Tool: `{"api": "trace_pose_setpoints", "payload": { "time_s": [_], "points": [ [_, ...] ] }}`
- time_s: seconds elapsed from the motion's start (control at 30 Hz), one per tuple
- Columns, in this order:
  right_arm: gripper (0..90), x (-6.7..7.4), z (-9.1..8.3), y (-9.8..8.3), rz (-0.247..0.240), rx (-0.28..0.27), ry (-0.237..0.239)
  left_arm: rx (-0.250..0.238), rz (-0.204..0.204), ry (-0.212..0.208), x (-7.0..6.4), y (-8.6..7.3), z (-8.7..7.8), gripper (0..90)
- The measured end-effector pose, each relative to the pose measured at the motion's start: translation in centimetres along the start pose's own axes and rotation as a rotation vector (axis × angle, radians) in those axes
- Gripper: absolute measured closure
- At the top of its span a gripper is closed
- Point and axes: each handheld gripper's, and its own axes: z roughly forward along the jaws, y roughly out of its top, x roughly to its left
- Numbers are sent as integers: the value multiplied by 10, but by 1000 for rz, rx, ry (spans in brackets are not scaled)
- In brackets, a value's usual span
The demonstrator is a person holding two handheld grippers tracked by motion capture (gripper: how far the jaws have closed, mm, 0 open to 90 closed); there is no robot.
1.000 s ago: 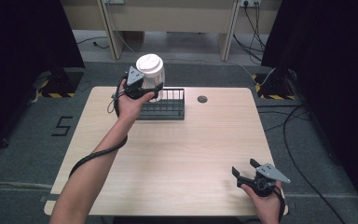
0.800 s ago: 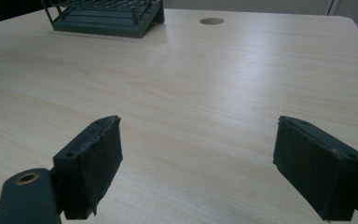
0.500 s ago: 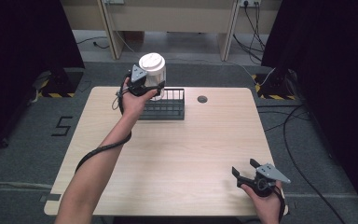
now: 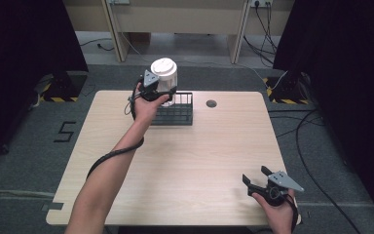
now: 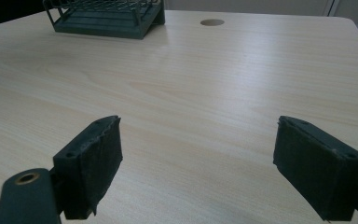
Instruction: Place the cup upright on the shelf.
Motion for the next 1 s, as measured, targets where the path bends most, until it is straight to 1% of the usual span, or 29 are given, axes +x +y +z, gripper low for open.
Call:
{"api": "trace_pose_setpoints", "payload": {
  "time_s": [0.1,0.17,0.23,0.43,0.53,0.63,0.7,1.0],
  "points": [
    [160,-1,0,0,-4,-2,-2,14,-1,2,-1,-5,4,173],
    [160,-1,0,0,-4,-3,-1,8,-3,3,-1,-7,7,173],
    [160,0,0,0,3,-1,2,11,-4,6,-1,-7,8,173],
    [160,-1,0,0,-5,-1,2,12,-7,10,0,-9,10,173],
    [160,0,0,0,1,-1,5,10,-17,11,1,-10,12,173],
    [160,0,0,0,3,0,5,9,-18,10,1,-10,13,173],
    [160,-1,0,0,-6,-1,3,12,-16,10,0,-11,16,173],
    [160,-1,0,0,-5,-1,5,27,-25,24,1,-16,22,173]
  ]
}}
